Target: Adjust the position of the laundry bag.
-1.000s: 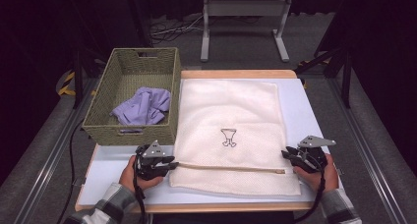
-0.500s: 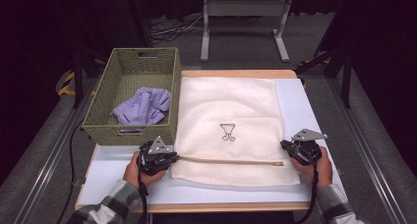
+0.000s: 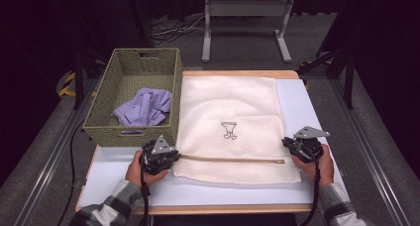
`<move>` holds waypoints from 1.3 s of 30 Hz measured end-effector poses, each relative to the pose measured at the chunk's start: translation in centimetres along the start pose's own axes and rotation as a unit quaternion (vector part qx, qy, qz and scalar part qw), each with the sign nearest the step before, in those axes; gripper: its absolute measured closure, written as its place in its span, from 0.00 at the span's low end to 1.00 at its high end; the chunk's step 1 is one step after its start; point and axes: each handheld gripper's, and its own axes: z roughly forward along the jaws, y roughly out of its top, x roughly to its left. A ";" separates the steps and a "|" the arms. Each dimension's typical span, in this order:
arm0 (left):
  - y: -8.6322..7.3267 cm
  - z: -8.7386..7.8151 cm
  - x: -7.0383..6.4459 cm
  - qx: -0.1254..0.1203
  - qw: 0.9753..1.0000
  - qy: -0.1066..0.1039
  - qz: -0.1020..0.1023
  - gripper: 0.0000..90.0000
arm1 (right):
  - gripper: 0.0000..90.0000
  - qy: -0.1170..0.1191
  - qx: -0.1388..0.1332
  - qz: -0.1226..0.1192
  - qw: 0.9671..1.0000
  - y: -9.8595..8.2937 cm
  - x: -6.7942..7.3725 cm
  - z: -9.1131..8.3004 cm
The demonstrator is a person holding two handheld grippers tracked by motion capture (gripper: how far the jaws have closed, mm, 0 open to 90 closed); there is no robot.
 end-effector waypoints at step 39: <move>-5.2 -5.4 -1.2 -0.024 0.998 0.049 0.011 0.23 | 0.72 0.062 0.029 0.042 0.997 -3.2 1.9 -3.8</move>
